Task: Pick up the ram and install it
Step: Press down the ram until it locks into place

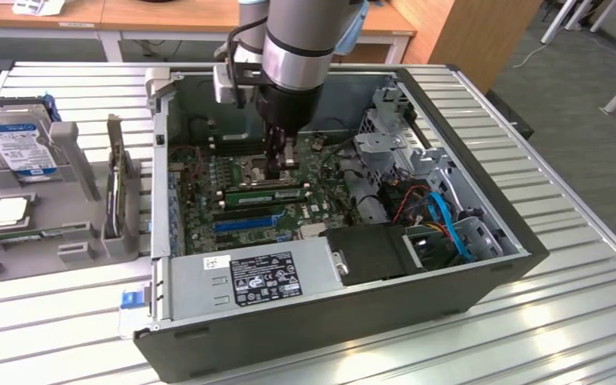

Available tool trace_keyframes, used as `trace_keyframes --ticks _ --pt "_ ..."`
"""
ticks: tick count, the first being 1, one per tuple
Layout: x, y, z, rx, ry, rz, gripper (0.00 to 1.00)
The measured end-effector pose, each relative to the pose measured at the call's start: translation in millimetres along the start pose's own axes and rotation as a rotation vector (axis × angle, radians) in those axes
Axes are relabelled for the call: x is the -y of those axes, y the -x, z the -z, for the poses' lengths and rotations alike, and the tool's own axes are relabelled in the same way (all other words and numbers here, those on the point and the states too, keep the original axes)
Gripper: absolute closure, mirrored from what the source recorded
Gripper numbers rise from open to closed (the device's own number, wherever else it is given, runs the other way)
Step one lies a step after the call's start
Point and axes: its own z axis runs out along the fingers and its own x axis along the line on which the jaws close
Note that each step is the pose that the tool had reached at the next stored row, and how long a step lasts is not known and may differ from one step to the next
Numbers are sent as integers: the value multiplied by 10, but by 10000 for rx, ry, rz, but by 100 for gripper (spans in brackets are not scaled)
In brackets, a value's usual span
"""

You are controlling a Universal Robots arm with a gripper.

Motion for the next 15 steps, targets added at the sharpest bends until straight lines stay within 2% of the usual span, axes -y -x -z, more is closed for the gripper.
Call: trace_keyframes --ticks 15 --pt "-254 -5 -18 -1 -1 0 90"
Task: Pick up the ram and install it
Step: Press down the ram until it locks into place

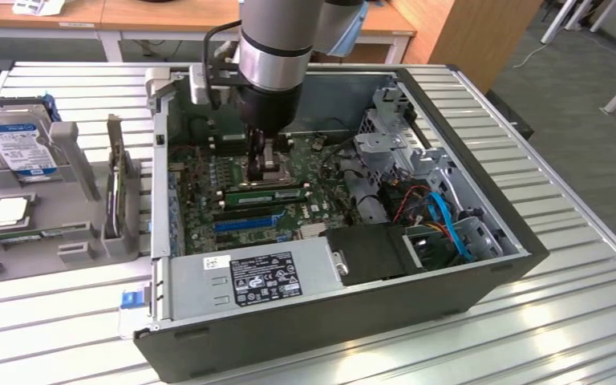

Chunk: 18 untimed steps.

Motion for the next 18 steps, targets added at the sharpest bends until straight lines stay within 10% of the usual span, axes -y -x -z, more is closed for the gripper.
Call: trace_keyframes --ticks 18 --pt "-50 -4 -86 1 0 0 90"
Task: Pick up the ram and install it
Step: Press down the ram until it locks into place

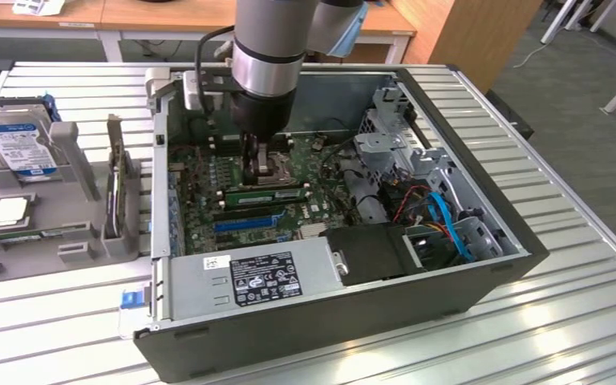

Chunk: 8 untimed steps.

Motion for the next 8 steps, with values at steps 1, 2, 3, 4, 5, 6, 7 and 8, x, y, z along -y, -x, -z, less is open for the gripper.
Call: trace_keyframes --ticks 1,2,3,4,5,6,7,8 --pt "1 -1 -9 0 0 0 90" --pt "1 -1 -17 -1 0 0 90" --pt "2 -1 -26 -1 0 0 90" --pt "2 -1 -34 -1 0 0 90" --pt "3 -2 -42 0 0 0 90" --pt "3 -2 -49 -1 0 0 90" --pt "4 -2 -56 -1 1 0 90" --pt "4 -3 -63 -1 1 0 90"
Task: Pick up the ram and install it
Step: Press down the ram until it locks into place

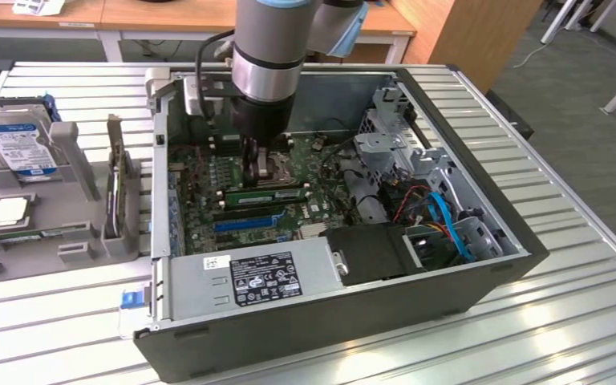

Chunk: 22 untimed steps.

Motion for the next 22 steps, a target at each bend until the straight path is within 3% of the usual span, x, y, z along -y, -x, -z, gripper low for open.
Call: trace_keyframes --ticks 22 --pt "8 -5 -129 1 -1 0 90"
